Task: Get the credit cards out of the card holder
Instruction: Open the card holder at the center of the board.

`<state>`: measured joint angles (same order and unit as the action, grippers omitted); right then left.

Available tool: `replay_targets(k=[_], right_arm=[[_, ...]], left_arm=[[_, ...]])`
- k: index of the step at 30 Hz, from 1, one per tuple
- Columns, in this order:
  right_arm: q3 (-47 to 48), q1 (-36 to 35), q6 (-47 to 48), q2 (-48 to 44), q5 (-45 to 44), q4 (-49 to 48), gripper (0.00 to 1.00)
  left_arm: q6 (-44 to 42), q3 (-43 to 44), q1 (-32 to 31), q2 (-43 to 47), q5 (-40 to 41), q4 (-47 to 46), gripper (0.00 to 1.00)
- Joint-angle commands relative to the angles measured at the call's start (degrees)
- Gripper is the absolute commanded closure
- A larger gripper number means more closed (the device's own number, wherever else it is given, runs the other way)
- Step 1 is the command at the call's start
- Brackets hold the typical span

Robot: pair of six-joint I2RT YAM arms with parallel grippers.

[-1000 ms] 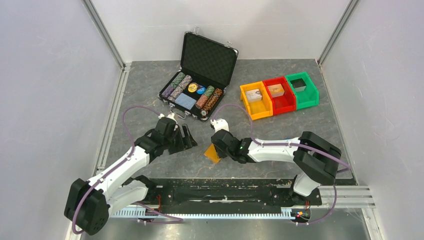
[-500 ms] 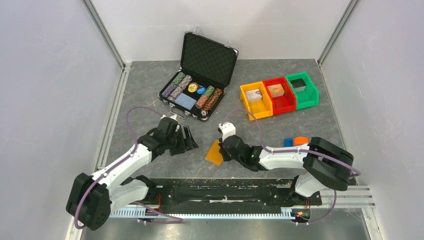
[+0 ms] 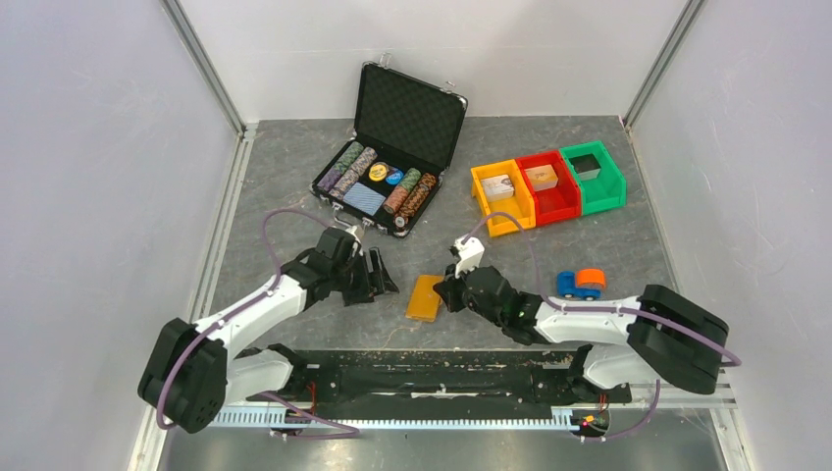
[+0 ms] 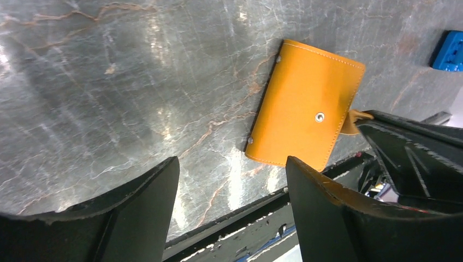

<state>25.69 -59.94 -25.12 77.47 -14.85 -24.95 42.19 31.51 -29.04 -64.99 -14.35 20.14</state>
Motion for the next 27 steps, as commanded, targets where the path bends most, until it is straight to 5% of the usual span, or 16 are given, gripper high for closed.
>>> replay_targets(k=[1, 27], right_arm=[[-3.1, 1.6, -4.1, -4.9, 0.9, -10.1, 1.00], [-6.1, 4.8, -11.4, -5.6, 8.7, -20.0, 1.00]], left_arm=[[-1.0, 0.5, -1.0, -1.6, -5.2, -5.4, 0.20], [1.7, 1.6, -2.4, -4.9, -9.2, -10.1, 0.12]])
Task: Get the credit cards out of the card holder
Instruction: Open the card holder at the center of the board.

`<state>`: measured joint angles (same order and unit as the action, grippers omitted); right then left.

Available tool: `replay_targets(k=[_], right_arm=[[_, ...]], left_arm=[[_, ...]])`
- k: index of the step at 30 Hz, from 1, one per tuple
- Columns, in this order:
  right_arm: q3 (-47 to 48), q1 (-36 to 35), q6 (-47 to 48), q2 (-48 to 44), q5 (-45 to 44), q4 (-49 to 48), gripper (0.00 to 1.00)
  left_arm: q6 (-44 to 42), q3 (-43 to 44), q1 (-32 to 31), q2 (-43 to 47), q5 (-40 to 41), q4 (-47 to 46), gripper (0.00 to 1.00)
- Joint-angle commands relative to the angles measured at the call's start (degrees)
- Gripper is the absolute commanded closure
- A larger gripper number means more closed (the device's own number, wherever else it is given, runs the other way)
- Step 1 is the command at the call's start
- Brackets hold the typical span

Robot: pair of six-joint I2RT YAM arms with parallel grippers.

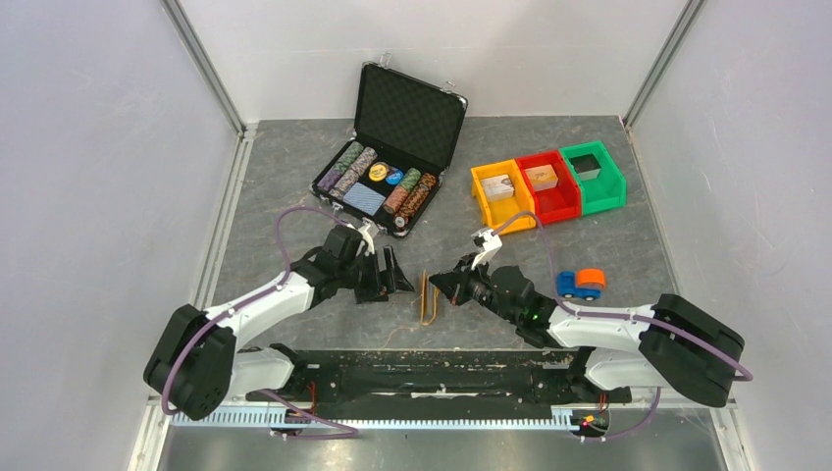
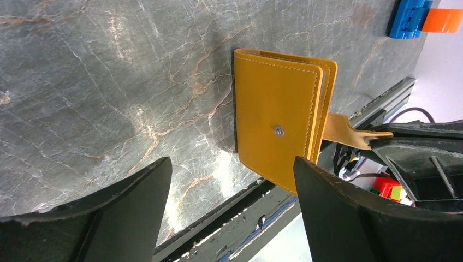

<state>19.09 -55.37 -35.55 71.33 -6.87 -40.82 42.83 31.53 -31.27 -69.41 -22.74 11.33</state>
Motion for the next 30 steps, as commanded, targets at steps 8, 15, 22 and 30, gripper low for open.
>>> replay_targets(k=[8, 15, 22, 30], right_arm=[[-1.5, 0.5, -2.3, -0.6, -1.0, -3.7, 1.00], [-2.0, 0.9, -2.8, -1.4, -1.6, -1.9, 1.00], [-0.8, 0.9, -3.4, -2.0, -0.9, -2.0, 1.00], [-0.6, 0.9, -6.5, -0.9, 1.0, -0.7, 1.00]], left_arm=[[1.2, 1.5, -0.1, -0.2, -1.4, -1.3, 0.16], [2.3, 1.8, -0.1, 2.5, -2.5, -1.2, 0.14], [2.4, 2.2, -0.1, 5.1, -2.3, -1.3, 0.12], [5.2, 0.6, -0.1, 0.6, -7.4, -9.0, 0.13]])
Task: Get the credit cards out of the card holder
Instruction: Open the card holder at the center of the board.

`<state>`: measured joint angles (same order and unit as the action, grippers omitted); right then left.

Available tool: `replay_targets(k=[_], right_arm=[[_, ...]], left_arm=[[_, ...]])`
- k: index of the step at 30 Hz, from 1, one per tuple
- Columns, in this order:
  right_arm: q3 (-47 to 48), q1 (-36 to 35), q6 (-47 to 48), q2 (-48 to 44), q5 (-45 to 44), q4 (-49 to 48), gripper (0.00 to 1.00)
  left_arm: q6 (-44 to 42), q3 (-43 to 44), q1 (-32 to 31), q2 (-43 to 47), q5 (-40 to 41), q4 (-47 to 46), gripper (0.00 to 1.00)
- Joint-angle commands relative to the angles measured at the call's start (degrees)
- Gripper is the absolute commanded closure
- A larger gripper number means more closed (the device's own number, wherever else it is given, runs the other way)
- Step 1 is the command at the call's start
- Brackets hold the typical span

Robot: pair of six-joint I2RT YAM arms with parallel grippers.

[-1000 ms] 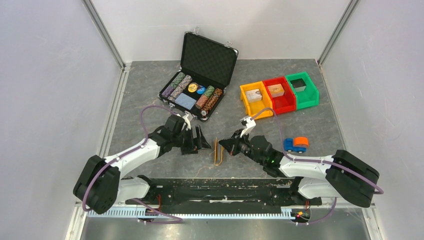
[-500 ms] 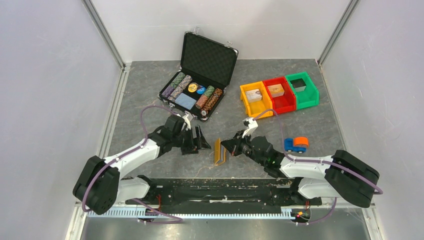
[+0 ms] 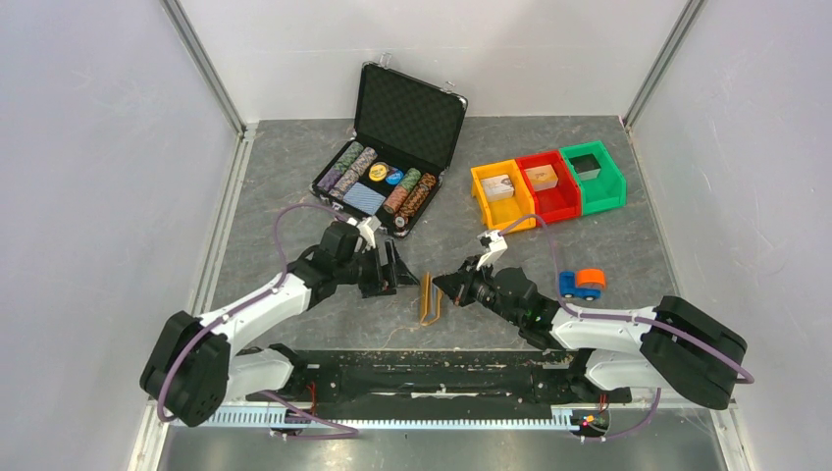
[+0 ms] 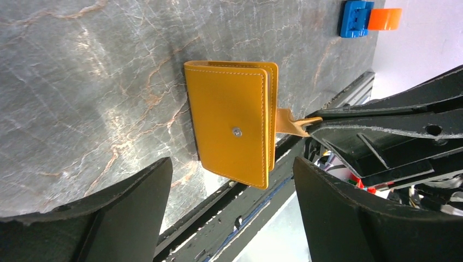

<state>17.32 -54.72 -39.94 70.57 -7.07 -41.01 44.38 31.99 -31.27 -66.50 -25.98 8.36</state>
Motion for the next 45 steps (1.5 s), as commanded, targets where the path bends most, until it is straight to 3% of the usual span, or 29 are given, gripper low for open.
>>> replay_targets(k=[1, 35, 39, 45], right_arm=[[1.2, 0.2, -2.2, -0.2, 1.4, -0.6, 1.00], [4.2, 0.3, -4.5, 0.0, 0.1, 2.1, 1.00], [3.8, 0.3, -4.8, -0.1, 0.3, 1.8, 1.00], [2.3, 0.5, -5.0, -0.6, -0.1, 2.4, 1.00]], left_arm=[[3.8, 0.3, -0.1, -2.9, -4.7, -6.6, 0.13], [-0.6, -0.6, -0.4, -8.3, -9.2, -8.2, 0.17], [-0.8, -0.4, -0.8, -9.7, -8.0, -7.6, 0.20], [-0.5, -1.3, -1.0, -10.0, -5.1, -7.4, 0.35]])
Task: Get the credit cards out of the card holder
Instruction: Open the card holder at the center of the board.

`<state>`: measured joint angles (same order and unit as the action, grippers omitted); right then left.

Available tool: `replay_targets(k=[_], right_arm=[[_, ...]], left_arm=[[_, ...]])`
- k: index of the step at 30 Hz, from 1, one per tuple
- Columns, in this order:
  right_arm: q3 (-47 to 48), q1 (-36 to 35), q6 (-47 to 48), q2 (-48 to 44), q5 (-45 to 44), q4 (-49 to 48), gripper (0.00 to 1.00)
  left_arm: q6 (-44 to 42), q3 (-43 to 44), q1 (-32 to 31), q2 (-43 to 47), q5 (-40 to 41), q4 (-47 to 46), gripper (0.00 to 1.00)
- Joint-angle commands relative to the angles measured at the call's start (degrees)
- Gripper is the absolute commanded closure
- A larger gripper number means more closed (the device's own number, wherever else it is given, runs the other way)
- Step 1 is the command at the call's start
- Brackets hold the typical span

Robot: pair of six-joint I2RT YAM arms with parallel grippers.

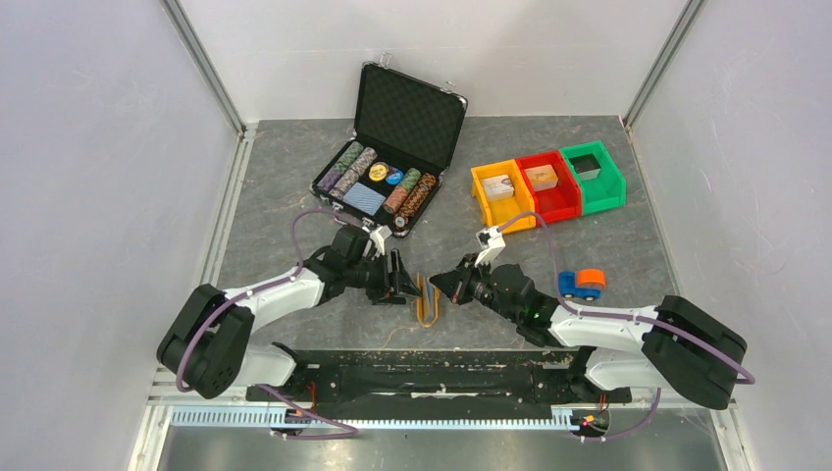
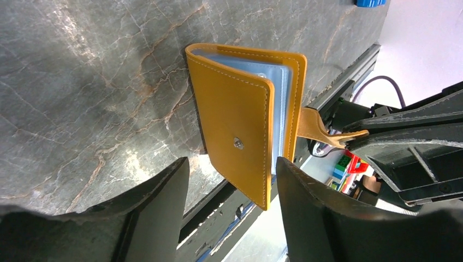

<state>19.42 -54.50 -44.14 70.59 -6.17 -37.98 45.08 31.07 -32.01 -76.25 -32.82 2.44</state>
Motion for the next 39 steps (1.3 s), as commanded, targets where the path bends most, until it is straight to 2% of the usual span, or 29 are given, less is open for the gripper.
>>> replay_targets(k=[1, 9, 13, 15, 20, 23, 26, 31, 39], right_arm=[[-0.1, 0.4, -0.9, -0.6, -0.9, -0.7, 1.00], [-3.9, 2.8, -1.4, -1.8, -0.9, 1.1, 1.00], [-6.0, 5.5, -0.2, -2.9, 0.0, 2.1, 0.96], [-6.4, 7.9, 0.9, -3.7, -0.4, 5.0, 0.90], [-2.2, 12.0, 5.3, -6.0, -0.1, 16.3, 0.66], [2.8, 12.0, 8.4, -7.5, 1.8, 23.0, 0.59], [5.0, 11.7, 8.2, -8.4, 5.9, 23.8, 0.56], [7.8, 9.3, 6.7, -6.5, 11.6, 22.8, 0.53], [10.5, 6.0, 6.1, -3.2, 12.5, 21.7, 0.45]], left_arm=[[-1.2, -0.5, -0.2, -0.3, 1.9, -1.5, 0.37], [-2.4, 1.0, -0.2, -1.7, 5.3, 3.7, 0.76], [-2.7, 1.2, -0.2, -1.9, 6.5, 5.1, 0.91], [-2.6, 1.4, -0.2, -1.9, 8.0, 6.3, 0.98], [-2.5, 1.7, -0.2, -1.9, 8.8, 6.5, 0.98], [-1.8, 1.4, -0.2, -1.7, 9.5, 6.0, 0.96], [-0.6, 0.6, -0.2, -1.4, 9.5, 4.8, 0.93], [1.0, -1.2, -0.3, -1.4, 8.3, 1.7, 0.97], [2.8, -3.0, -0.3, -0.3, 9.5, 0.7, 0.93]])
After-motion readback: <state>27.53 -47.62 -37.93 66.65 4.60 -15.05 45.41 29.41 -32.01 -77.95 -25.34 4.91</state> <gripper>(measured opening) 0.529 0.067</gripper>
